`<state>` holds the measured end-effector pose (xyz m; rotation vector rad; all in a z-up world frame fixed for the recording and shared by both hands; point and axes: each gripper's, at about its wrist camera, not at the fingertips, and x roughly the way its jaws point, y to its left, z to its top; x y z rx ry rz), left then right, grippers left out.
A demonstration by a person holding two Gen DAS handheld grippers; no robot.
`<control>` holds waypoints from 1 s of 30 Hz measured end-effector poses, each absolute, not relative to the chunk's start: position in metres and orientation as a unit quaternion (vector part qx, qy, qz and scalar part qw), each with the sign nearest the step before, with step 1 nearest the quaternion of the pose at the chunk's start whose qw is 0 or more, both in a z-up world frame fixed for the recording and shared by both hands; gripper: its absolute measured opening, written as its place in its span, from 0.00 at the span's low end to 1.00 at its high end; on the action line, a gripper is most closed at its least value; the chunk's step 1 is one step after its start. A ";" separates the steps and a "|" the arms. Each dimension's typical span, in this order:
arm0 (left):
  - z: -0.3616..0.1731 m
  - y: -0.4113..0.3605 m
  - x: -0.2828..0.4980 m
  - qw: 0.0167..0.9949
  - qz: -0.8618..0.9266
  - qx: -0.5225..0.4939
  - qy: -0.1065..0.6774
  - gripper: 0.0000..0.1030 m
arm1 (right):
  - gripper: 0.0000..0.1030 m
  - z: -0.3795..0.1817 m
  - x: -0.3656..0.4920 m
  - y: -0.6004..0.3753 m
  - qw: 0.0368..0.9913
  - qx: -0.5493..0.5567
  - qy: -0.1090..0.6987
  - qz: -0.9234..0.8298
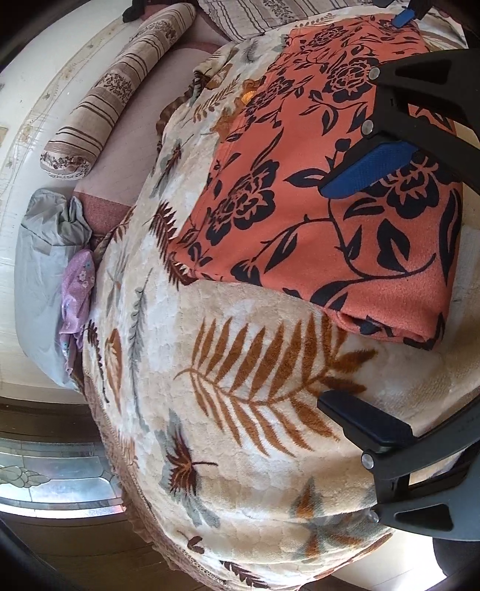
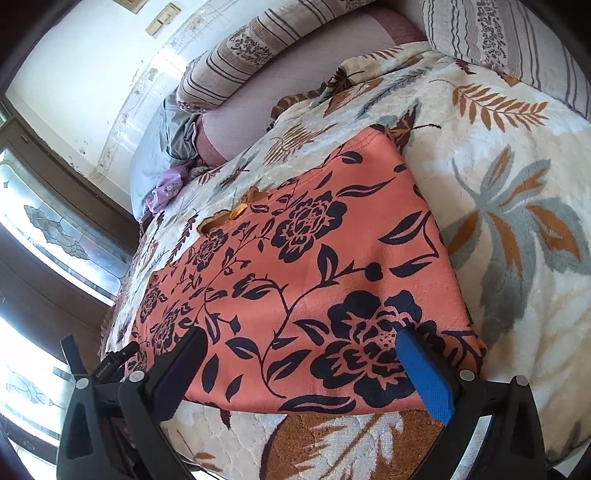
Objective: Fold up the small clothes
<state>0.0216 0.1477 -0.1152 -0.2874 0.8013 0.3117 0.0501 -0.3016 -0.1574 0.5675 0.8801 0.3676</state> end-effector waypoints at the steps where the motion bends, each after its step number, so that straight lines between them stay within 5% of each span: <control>1: -0.112 0.148 0.020 0.903 0.153 -0.136 0.377 1.00 | 1.00 -0.158 0.050 -0.302 0.850 0.271 0.418 0.174; 17: -0.118 0.135 0.026 0.900 0.136 -0.104 0.400 1.00 | 1.00 -0.149 0.046 -0.309 0.861 0.277 0.392 0.169; 23: -0.082 0.121 0.001 0.947 0.153 -0.051 0.276 1.00 | 1.00 -0.125 0.030 -0.316 0.892 0.265 0.322 0.175; 28: -0.128 0.117 0.035 0.897 0.116 -0.035 0.426 1.00 | 0.99 -0.168 0.056 -0.308 0.840 0.275 0.438 0.161; 30: -0.129 0.124 0.033 0.896 0.115 -0.072 0.423 1.00 | 1.00 -0.163 0.053 -0.305 0.850 0.258 0.427 0.166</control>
